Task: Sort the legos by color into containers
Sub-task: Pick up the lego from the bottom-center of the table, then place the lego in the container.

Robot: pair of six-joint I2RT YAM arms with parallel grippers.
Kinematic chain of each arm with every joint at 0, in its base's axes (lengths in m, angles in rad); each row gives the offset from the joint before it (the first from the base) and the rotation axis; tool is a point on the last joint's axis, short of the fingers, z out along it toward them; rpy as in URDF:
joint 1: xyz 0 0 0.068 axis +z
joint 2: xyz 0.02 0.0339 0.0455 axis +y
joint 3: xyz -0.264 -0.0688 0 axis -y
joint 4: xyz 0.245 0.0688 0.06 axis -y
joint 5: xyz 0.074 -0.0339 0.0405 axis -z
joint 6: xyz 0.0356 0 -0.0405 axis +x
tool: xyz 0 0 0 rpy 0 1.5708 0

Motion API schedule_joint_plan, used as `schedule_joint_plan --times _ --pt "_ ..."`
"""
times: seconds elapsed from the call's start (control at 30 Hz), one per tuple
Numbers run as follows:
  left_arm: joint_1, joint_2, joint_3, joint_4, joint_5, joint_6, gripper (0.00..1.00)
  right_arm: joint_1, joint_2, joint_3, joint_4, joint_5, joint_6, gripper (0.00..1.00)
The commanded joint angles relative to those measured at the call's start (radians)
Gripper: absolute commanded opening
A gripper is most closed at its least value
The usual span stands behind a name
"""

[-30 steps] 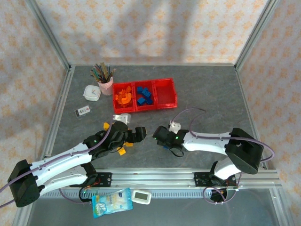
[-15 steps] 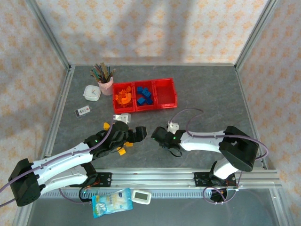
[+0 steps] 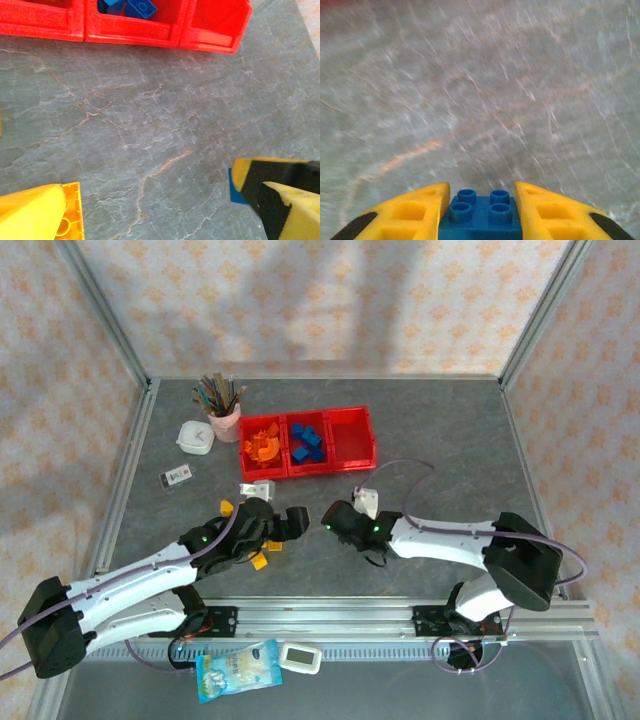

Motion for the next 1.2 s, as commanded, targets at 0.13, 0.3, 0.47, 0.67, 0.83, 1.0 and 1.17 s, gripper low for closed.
schedule_joint_plan --times 0.13,0.3,0.47,0.67,0.83,1.0,1.17 --pt "0.033 -0.024 0.116 -0.118 -0.096 0.036 0.99 -0.104 0.009 0.149 0.106 0.048 -0.203 0.33" --pt "0.111 -0.039 0.148 -0.133 -0.066 0.066 0.99 -0.166 0.114 0.296 0.167 0.036 -0.308 0.33" --pt "0.203 -0.039 0.173 -0.151 -0.049 0.084 0.99 -0.245 0.259 0.442 0.23 -0.025 -0.382 0.33" --pt "0.25 -0.02 0.174 -0.138 -0.065 0.068 0.99 -0.271 0.477 0.659 0.24 -0.017 -0.506 0.33" --pt "0.265 -0.021 0.165 -0.135 -0.084 0.051 0.99 -0.285 0.635 0.852 0.194 -0.029 -0.557 0.34" --pt "0.272 -0.033 0.143 -0.119 -0.074 0.036 0.99 -0.293 0.746 1.005 0.16 -0.027 -0.594 0.42" --pt "0.276 -0.041 0.143 -0.119 -0.07 0.038 0.99 -0.294 0.767 1.084 0.12 -0.019 -0.61 0.55"
